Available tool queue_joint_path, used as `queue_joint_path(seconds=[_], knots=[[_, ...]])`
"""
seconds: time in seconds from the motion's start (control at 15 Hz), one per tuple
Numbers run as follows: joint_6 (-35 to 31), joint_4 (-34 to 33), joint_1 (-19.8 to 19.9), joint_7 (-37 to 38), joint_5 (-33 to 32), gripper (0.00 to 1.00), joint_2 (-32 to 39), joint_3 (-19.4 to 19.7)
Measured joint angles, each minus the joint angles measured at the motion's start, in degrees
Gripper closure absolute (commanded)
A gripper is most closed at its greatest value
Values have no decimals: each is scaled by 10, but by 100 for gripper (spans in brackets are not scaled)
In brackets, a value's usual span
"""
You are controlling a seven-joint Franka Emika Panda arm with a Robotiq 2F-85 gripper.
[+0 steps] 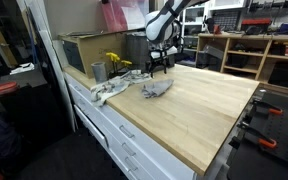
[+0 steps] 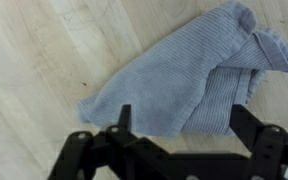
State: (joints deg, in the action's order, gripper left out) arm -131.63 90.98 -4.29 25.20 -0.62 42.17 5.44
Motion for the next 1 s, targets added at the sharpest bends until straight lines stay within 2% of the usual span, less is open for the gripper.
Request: queue_joint_path(seconds=[0.6, 0.67, 0.73, 1.0], knots=[[1, -107, 12, -38, 2, 0, 111, -7], [1, -116, 13, -38, 2, 25, 121, -7], [1, -123, 14, -38, 3, 28, 130, -8], [6, -139, 23, -39, 20, 57, 150, -15]])
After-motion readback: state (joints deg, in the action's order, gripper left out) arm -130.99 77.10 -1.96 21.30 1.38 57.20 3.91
